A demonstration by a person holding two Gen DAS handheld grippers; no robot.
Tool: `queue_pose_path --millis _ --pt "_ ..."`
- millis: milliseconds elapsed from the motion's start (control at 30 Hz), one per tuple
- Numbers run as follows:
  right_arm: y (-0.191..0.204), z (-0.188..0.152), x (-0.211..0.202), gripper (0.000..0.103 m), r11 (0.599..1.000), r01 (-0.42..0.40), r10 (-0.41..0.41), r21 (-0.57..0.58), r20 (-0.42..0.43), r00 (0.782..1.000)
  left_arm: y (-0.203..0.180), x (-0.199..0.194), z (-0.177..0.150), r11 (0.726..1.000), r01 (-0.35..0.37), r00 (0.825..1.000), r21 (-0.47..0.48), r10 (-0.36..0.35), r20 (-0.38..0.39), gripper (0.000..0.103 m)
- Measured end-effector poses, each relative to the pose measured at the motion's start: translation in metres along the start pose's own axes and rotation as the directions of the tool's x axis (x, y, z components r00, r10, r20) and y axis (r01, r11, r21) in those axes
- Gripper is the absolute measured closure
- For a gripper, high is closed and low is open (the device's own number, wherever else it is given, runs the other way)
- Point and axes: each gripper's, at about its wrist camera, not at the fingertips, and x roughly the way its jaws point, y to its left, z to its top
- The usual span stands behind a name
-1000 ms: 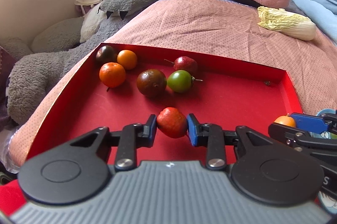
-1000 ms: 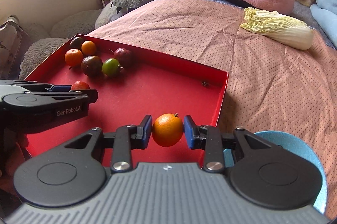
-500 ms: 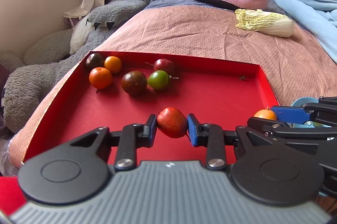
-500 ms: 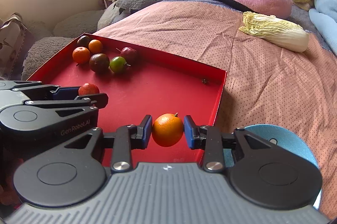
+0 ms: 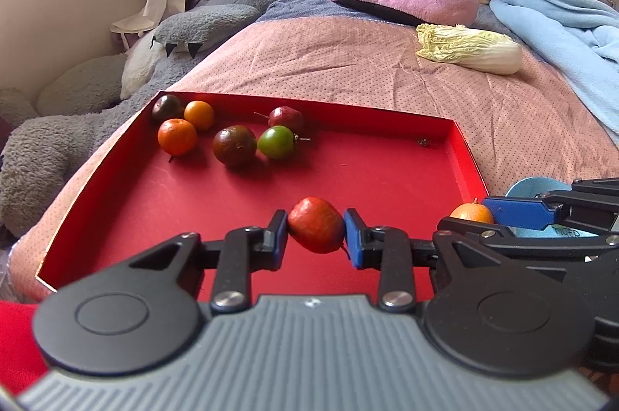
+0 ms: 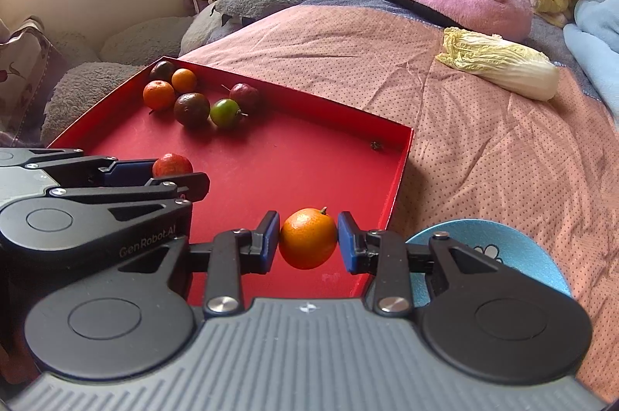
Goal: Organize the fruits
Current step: 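Lift both held fruits and carry them over the blue plate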
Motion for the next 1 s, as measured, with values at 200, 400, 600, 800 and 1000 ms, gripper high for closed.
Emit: queue_pose_path --millis 200,400,600,800,1000 --pt "0.003 0.0 -0.009 0.065 1.0 0.003 -0.003 -0.011 0.014 1.0 0.002 -0.005 0.0 1.0 0.003 1.0 -0.01 -0.003 0.015 0.068" --pt "0.003 -0.001 -0.016 0.065 1.0 0.007 -0.006 -0.018 0.022 1.0 0.001 -0.009 -0.002 1.0 0.006 1.0 -0.009 -0.005 0.029 0.068" --pt "0.002 -0.002 -0.022 0.065 1.0 0.006 -0.006 -0.017 0.031 0.999 -0.001 -0.012 -0.003 1.0 0.003 0.999 0.005 -0.003 0.04 0.068" --pt "-0.005 -0.004 -0.028 0.065 1.0 0.012 -0.011 -0.005 0.046 0.999 -0.004 -0.014 -0.004 1.0 -0.005 0.999 0.016 0.004 0.047 0.068" --pt "-0.018 -0.007 -0.035 0.065 0.999 0.027 -0.028 0.02 0.061 0.998 -0.006 -0.015 -0.004 1.0 -0.012 0.999 0.027 0.01 0.052 0.068"
